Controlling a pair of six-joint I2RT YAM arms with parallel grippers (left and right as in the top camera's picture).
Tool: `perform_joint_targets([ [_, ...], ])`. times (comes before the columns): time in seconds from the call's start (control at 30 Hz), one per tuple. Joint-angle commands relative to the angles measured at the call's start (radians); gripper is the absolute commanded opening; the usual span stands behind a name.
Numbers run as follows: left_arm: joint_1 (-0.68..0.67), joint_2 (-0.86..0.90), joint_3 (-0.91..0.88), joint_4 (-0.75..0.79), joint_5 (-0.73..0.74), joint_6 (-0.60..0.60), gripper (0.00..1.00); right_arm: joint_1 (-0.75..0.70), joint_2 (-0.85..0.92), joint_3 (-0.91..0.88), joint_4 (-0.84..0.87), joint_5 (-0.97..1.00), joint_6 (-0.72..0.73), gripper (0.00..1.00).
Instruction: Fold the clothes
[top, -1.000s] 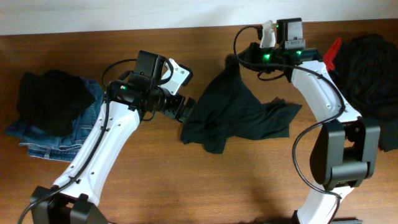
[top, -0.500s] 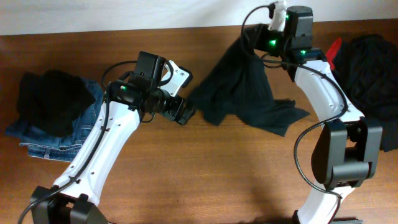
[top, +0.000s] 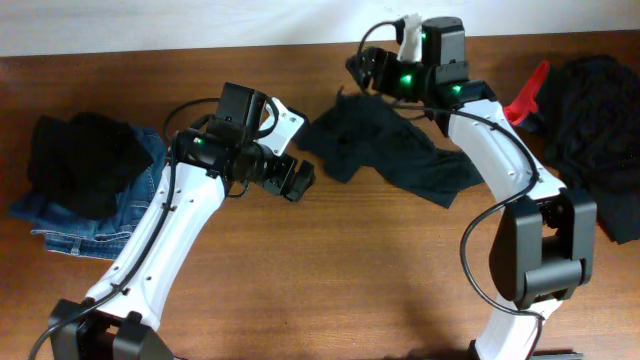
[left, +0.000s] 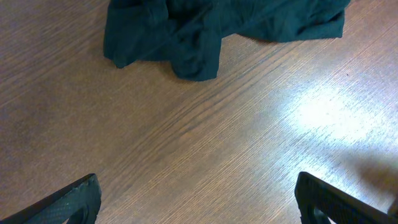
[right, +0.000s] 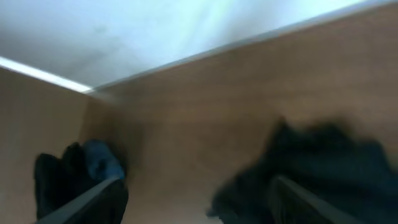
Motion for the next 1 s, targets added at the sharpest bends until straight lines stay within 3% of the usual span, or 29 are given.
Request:
perform_joint_targets([
  [0.0, 0.001, -0.002, 0.014, -0.003, 0.0, 0.021, 0.99, -0.023, -0.021, 0.013, -0.12, 0.02, -0.098, 0.75],
  [0.17, 0.001, -0.002, 0.014, 0.006, 0.0, 0.021, 0.99, -0.007, -0.014, 0.01, -0.438, 0.134, -0.286, 0.62],
  [0.23, 0.001, -0.002, 0.014, 0.016, 0.0, 0.02, 0.99, 0.006, -0.001, 0.005, -0.489, 0.166, -0.316, 0.58],
  [0.63, 0.001, -0.002, 0.014, -0.007, 0.0, 0.02, 0.99, 0.109, 0.168, -0.04, -0.377, 0.183, -0.332, 0.56],
  [0.77, 0.001, -0.002, 0.014, -0.014, 0.0, 0.02, 0.99, 0.126, 0.168, -0.037, -0.36, 0.168, -0.332, 0.05],
  [0.97, 0.002, -0.002, 0.015, -0.023, -0.046, 0.02, 0.99, 0.16, 0.078, -0.035, -0.417, -0.126, -0.374, 0.04],
])
